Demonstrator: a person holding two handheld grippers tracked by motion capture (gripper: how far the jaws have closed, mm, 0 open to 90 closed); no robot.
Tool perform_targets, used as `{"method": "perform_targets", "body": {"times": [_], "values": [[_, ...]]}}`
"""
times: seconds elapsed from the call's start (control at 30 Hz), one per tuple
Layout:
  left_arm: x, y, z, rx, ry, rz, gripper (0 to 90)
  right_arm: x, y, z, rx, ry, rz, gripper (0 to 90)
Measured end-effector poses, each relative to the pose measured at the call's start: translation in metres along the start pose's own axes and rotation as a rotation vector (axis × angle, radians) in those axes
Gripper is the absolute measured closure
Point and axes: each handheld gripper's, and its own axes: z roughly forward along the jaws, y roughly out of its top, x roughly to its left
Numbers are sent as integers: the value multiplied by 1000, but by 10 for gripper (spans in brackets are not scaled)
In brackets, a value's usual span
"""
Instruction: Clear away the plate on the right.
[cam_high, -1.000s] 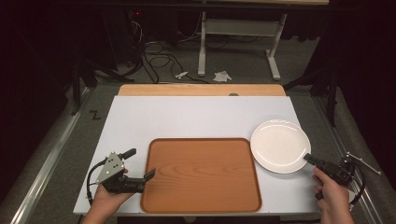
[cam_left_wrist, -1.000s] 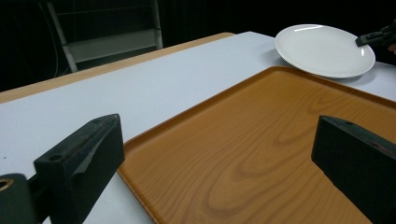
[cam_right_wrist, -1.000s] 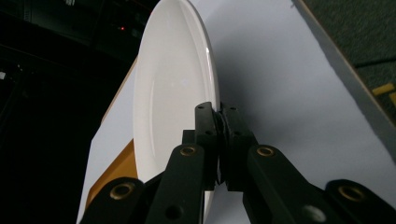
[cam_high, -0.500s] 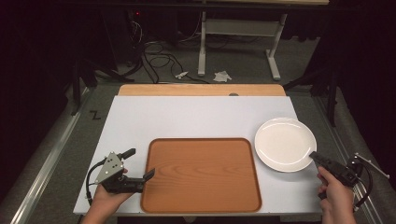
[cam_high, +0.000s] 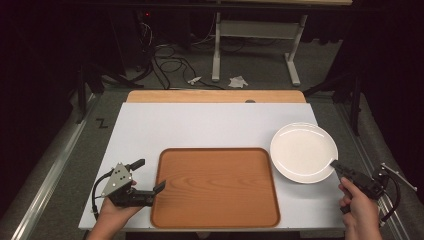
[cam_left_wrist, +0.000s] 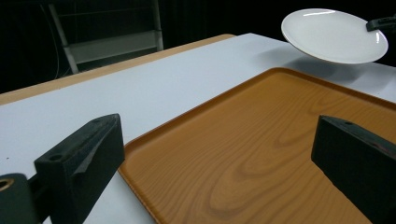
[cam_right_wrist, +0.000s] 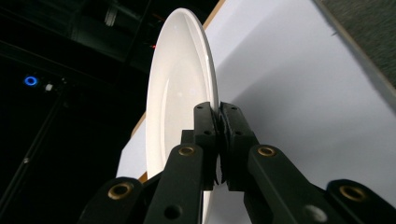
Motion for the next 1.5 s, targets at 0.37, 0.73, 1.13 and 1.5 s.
{"method": "perform_targets", "body": {"times": [0.37, 0.73, 1.13, 1.5], "values": [[2, 0, -1, -4, -1, 1, 34, 13, -8, 9, 47, 70, -4, 889], [1, 0, -1, -2, -2, -1, 34, 31, -21, 23, 123, 97, -26, 889], [1, 0, -1, -5, -2, -1, 34, 49, -41, 45, 223, 127, -50, 890], [1, 0, -1, -3, -2, 1, 34, 62, -56, 60, 279, 137, -78, 889]]}}
